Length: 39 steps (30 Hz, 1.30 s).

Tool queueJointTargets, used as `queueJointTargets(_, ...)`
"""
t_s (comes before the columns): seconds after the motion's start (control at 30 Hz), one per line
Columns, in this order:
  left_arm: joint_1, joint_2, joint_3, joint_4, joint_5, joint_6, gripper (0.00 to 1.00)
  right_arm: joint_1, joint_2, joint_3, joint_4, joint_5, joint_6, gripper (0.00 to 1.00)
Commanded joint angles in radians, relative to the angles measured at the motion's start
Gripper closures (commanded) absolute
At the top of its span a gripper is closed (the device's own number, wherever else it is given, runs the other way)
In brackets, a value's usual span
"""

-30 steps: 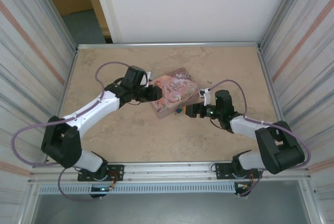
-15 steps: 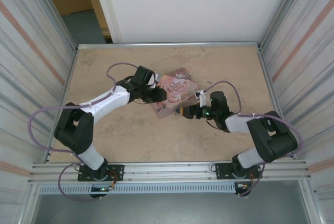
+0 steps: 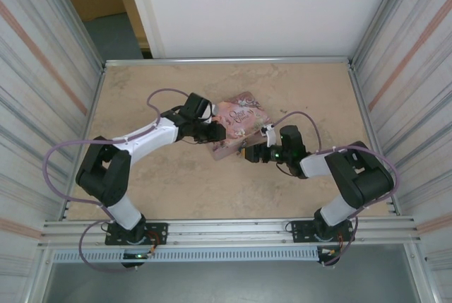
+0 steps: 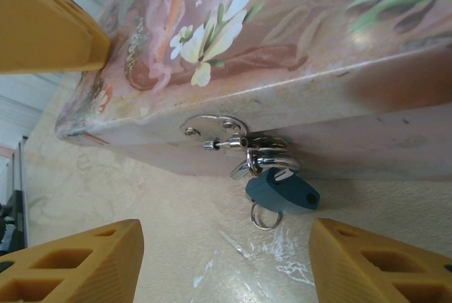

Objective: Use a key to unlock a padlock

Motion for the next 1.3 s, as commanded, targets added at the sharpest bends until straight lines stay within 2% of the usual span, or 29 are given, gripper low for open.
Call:
queueJointTargets(0.0, -0.007, 0.022, -0.028, -0.005, -0.02, -0.013, 0.75, 0.01, 0.025, 0.024, 0.051, 0.015, -0.035, 0.39)
queueJointTargets(0.57, -0.012, 0.029, -0.049, -0.001, -0.021, -0.014, 0.75, 0.009, 0.12, 0.056, 0.172, 0.007, -0.04, 0.34)
queueJointTargets(0.93, -0.012, 0.028, -0.053, -0.001, -0.021, -0.014, 0.75, 0.01, 0.157, 0.076, 0.213, -0.077, -0.045, 0.36)
queueJointTargets(1.27, -0.012, 0.031, -0.053, -0.002, -0.023, -0.015, 0.75, 0.009, 0.146, 0.065, 0.224, -0.113, -0.058, 0.44)
